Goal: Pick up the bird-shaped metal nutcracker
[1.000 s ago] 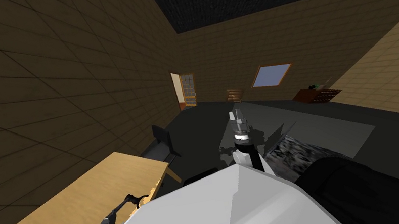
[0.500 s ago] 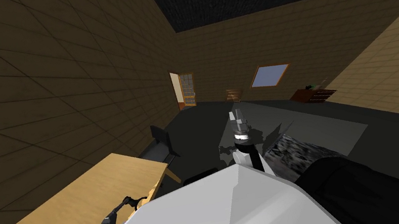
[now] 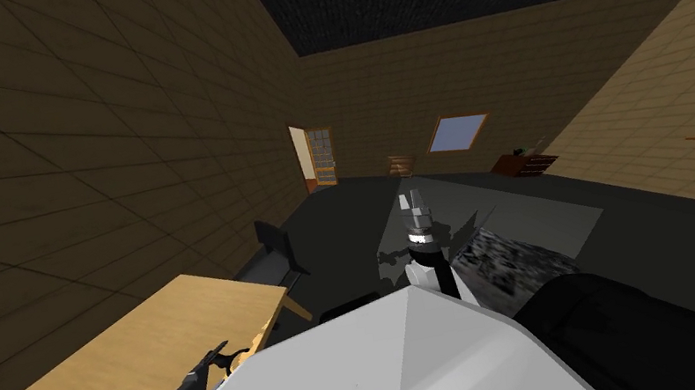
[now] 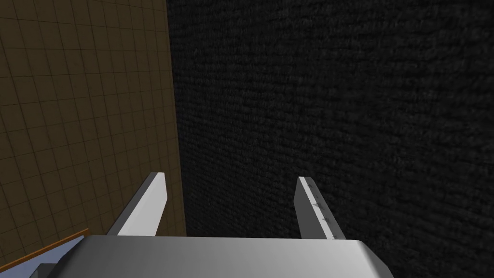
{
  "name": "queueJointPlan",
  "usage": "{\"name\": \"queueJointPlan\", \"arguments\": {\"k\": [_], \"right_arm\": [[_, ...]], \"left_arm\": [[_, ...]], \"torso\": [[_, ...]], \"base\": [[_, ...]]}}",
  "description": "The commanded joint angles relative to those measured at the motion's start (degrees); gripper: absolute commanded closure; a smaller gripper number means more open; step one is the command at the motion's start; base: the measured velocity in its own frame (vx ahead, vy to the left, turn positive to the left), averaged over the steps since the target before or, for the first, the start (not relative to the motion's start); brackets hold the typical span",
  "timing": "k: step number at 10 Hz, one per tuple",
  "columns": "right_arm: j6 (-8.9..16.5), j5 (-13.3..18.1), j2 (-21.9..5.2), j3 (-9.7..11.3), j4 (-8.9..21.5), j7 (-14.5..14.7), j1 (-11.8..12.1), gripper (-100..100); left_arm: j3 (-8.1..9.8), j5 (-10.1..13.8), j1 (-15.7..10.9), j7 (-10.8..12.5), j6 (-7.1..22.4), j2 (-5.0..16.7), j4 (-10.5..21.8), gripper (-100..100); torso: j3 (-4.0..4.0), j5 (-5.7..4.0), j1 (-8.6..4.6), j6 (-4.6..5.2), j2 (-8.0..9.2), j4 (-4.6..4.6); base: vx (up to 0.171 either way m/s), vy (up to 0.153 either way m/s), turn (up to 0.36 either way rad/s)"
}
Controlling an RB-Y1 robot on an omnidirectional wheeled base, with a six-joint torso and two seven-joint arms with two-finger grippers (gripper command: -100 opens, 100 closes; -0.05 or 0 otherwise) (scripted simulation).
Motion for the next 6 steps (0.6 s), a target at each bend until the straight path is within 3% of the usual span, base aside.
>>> {"name": "queueJointPlan", "arguments": {"k": [1, 2, 6], "right_arm": [[0.00, 0.00, 0.00, 0.00, 0.00, 0.00, 0.00, 0], [0.00, 0.00, 0.00, 0.00, 0.00, 0.00, 0.01, 0], [0.00, 0.00, 0.00, 0.00, 0.00, 0.00, 0.01, 0]], "left_arm": [[0.00, 0.00, 0.00, 0.00, 0.00, 0.00, 0.00, -100], [0.01, -0.01, -0.07, 0.03, 0.01, -0.06, 0.10, 100], [0.12, 0.04, -0.22, 0.00, -0.12, 0.04, -0.01, 100]], "torso": [[0.00, 0.00, 0.00, 0.00, 0.00, 0.00], [-0.02, 0.00, 0.05, -0.03, -0.03, -0.01], [-0.11, 0.22, 0.33, -0.11, -0.10, -0.12]], "base": [[-0.010, -0.010, -0.018], [0.000, 0.000, 0.000], [0.001, 0.000, -0.003]]}}
